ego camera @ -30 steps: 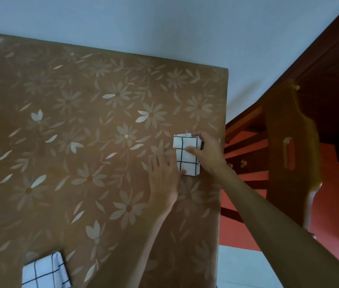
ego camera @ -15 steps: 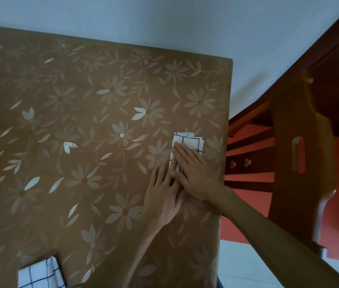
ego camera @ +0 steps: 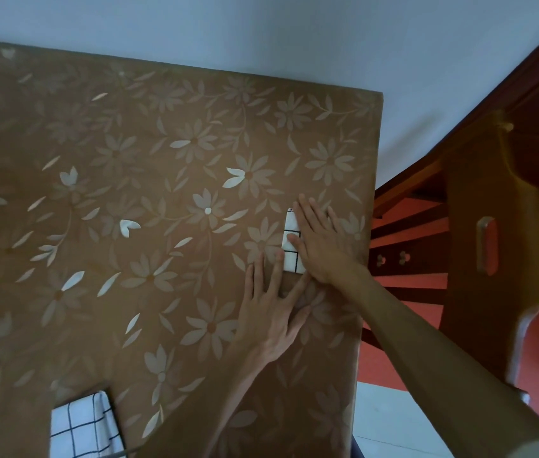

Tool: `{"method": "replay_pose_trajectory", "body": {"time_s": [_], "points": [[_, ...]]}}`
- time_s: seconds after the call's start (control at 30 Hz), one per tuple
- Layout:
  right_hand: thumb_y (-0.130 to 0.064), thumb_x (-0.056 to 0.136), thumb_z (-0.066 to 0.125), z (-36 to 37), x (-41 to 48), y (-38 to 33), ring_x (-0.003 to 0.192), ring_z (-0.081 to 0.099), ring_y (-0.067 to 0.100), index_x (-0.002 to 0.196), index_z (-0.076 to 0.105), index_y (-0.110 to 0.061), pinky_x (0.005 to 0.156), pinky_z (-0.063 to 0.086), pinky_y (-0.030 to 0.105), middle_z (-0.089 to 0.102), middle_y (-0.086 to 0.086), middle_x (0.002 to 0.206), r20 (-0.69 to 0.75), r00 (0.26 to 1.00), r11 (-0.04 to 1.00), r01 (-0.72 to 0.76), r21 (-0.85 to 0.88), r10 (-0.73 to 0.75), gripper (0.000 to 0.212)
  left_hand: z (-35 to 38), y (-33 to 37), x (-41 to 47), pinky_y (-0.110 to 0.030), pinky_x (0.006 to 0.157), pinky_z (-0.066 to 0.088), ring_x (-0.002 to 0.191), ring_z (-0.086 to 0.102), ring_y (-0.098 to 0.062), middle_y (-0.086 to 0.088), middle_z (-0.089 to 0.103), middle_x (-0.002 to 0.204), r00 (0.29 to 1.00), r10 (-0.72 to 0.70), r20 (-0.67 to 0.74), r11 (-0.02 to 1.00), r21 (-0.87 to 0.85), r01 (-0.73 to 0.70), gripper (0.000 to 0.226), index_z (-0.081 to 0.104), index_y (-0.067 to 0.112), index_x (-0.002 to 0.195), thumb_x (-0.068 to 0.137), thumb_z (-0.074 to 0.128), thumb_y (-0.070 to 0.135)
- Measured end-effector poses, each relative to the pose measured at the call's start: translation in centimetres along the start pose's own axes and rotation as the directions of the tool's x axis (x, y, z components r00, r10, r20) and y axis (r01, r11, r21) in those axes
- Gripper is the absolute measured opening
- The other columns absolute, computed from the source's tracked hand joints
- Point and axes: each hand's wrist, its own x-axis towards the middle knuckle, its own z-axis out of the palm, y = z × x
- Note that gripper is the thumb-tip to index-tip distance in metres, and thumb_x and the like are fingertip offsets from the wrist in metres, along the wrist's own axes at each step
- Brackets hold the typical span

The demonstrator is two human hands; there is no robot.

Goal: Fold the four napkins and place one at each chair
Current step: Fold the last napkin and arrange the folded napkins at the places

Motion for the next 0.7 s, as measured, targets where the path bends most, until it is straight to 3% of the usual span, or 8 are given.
{"method": "replay_pose_trajectory", "body": {"time_s": [0.13, 0.27, 0.37, 0.47, 0.6, 0.7], "points": [[-0.052, 0.097, 0.001, -0.4, 0.1, -0.5, 0.150, -0.011, 0.014, 0.156, -0.001, -0.015, 0.121, -0.009, 0.040, -0.009, 0.001, 0.164, 0.007, 1.000, 1.000, -0.010, -0.023, 0.010, 0.070, -0.6, 0.4, -0.2, -0.058, 0.120, 0.014, 0.150, 0.001, -0.044, -0.017, 0.015, 0.163, 1.000, -0.024, 0.006, 0.999, -0.022, 0.024, 0.060, 0.022, 0.041, 0.153, 0.098, 0.030, 0.062], [-0.041, 0.104, 0.024, -1.5, -0.6, -0.1, 0.151, -0.009, 0.019, 0.156, 0.000, -0.011, 0.122, -0.004, 0.044, -0.009, 0.007, 0.164, -0.015, 0.999, 0.996, 0.034, -0.088, -0.035, 0.064, -1.1, 0.8, -0.5, -0.053, 0.121, 0.015, 0.152, 0.002, -0.036, -0.015, 0.011, 0.165, 0.998, -0.057, 0.021, 0.995, -0.086, 0.058, 0.060, 0.019, 0.038, 0.155, 0.099, 0.027, 0.060], [-0.035, 0.103, 0.035, -1.9, -2.3, 0.1, 0.151, 0.010, 0.023, 0.155, 0.019, -0.009, 0.121, 0.008, 0.045, 0.010, 0.012, 0.163, -0.106, 0.988, 0.988, 0.096, -0.122, -0.109, 0.060, -1.2, 0.5, -0.8, -0.049, 0.121, 0.019, 0.152, 0.010, -0.032, -0.014, 0.015, 0.164, 0.999, -0.048, 0.008, 0.988, -0.148, 0.048, 0.059, 0.024, 0.033, 0.154, 0.100, 0.030, 0.055], [-0.030, 0.100, 0.032, -1.9, -4.4, -0.2, 0.148, 0.024, 0.024, 0.148, 0.036, -0.006, 0.120, 0.011, 0.041, 0.027, 0.013, 0.159, -0.159, 0.980, 0.991, 0.105, -0.079, -0.117, 0.054, -1.6, 0.1, -0.8, -0.049, 0.118, 0.027, 0.149, 0.021, -0.031, -0.015, 0.029, 0.158, 0.997, -0.072, -0.036, 0.975, -0.213, 0.062, 0.057, 0.033, 0.028, 0.151, 0.099, 0.030, 0.051], [-0.026, 0.099, 0.031, -1.8, -7.1, -1.3, 0.144, 0.032, 0.021, 0.141, 0.048, -0.006, 0.118, 0.021, 0.041, 0.041, 0.010, 0.153, -0.217, 0.974, 0.992, 0.081, 0.097, -0.058, 0.050, -2.0, -0.5, -1.7, -0.046, 0.114, 0.034, 0.145, 0.029, -0.030, -0.013, 0.036, 0.155, 0.985, -0.130, -0.114, 0.954, -0.285, 0.093, 0.050, 0.043, 0.024, 0.147, 0.101, 0.038, 0.040], [-0.026, 0.098, 0.034, -1.9, -8.2, -3.5, 0.137, 0.044, 0.023, 0.136, 0.054, -0.005, 0.113, 0.034, 0.044, 0.052, 0.010, 0.144, -0.218, 0.971, 0.986, 0.123, 0.114, -0.096, 0.048, -2.6, -1.8, -3.9, -0.044, 0.118, 0.030, 0.146, 0.027, -0.028, -0.011, 0.034, 0.156, 0.970, -0.202, -0.133, 0.947, -0.280, 0.159, 0.050, 0.038, 0.020, 0.149, 0.103, 0.035, 0.038]]}}
